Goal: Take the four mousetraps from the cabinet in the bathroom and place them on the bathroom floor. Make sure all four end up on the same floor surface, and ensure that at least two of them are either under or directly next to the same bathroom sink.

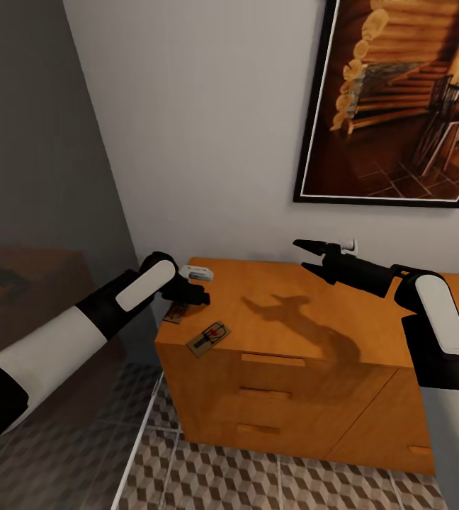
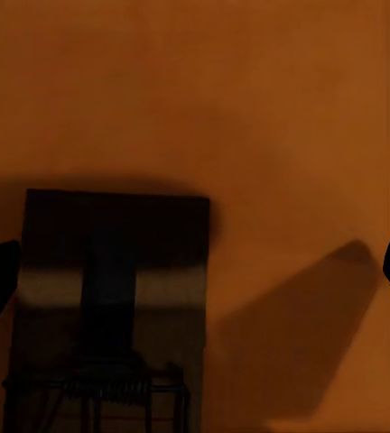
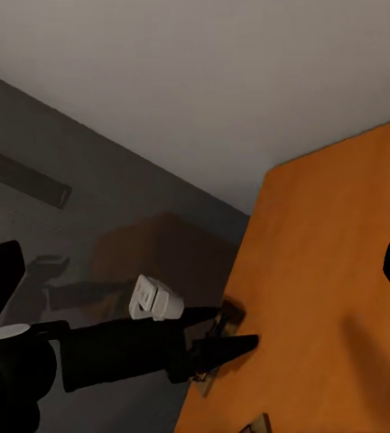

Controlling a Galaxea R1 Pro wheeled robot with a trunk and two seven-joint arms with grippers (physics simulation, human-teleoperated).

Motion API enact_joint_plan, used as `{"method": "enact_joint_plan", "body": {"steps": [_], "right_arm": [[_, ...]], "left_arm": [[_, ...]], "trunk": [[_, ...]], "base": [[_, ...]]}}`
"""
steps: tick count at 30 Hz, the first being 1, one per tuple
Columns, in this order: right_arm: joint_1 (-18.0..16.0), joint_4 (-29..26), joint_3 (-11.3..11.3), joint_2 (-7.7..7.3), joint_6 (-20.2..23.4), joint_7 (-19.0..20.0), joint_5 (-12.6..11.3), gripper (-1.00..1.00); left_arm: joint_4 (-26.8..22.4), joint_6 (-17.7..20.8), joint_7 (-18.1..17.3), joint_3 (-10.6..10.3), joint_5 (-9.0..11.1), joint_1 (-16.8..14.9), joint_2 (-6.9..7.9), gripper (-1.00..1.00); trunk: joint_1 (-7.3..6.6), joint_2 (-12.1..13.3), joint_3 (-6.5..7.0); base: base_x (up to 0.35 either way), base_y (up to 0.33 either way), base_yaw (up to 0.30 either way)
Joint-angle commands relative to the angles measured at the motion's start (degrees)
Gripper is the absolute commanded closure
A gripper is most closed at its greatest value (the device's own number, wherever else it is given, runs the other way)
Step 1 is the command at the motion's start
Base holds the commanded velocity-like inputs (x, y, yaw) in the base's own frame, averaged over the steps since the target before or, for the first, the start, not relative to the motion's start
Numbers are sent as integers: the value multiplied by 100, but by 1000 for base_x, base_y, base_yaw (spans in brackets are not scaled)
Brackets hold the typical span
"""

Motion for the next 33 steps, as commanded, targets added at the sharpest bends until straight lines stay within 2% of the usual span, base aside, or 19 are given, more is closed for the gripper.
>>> {"method": "enact_joint_plan", "body": {"steps": [1, 24, 25, 33], "right_arm": [[-5, -4, -6, 0, 18, -60, -58, -100], [-5, -4, -3, 2, 18, -60, -58, -100], [-5, -4, -5, 2, 18, -60, -58, -100], [-5, -4, -8, -3, 18, -60, -58, -100]], "left_arm": [[202, -42, 52, -18, 157, -4, 6, -100], [224, -42, 44, -19, 157, -3, 24, -100], [227, -42, 44, -19, 157, -3, 24, 100], [400, -42, 45, -19, 149, -3, 26, 100]], "trunk": [[1, -2, -7], [1, -2, -7], [1, -2, -7], [1, -2, -7]], "base": [[0, 0, 0], [0, 0, 0], [0, 0, 0], [0, 0, 0]]}}
